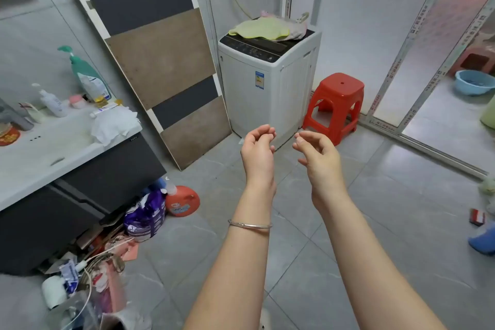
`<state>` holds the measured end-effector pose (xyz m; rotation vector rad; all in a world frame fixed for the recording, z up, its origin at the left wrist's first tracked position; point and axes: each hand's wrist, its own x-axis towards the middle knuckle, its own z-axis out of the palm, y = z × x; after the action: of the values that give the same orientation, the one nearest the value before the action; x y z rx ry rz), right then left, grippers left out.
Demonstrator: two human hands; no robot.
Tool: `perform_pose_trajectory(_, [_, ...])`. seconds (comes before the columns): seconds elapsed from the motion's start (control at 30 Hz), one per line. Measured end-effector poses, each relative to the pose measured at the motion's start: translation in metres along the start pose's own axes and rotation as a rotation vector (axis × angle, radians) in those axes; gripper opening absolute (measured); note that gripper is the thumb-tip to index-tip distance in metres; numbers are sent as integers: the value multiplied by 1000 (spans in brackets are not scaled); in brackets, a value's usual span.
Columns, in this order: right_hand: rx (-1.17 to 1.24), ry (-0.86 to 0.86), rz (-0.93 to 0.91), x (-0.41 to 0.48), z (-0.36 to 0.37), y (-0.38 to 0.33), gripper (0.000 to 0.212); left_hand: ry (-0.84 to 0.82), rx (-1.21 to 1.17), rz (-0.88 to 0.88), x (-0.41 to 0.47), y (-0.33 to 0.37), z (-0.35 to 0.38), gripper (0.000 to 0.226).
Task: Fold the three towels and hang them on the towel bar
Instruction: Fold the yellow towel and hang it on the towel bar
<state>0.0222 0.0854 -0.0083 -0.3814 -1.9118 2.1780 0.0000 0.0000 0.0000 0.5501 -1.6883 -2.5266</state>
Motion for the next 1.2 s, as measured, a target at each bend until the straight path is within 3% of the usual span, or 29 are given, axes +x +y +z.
perform_pose_trajectory(0.67, [8, 77, 19, 98, 36, 17, 9, -21, 17, -12, 104, 1, 30, 20])
perform_pose_trajectory(1.2, [11, -20, 52, 248, -19, -8, 11, 66, 43, 16, 181, -11, 160, 24])
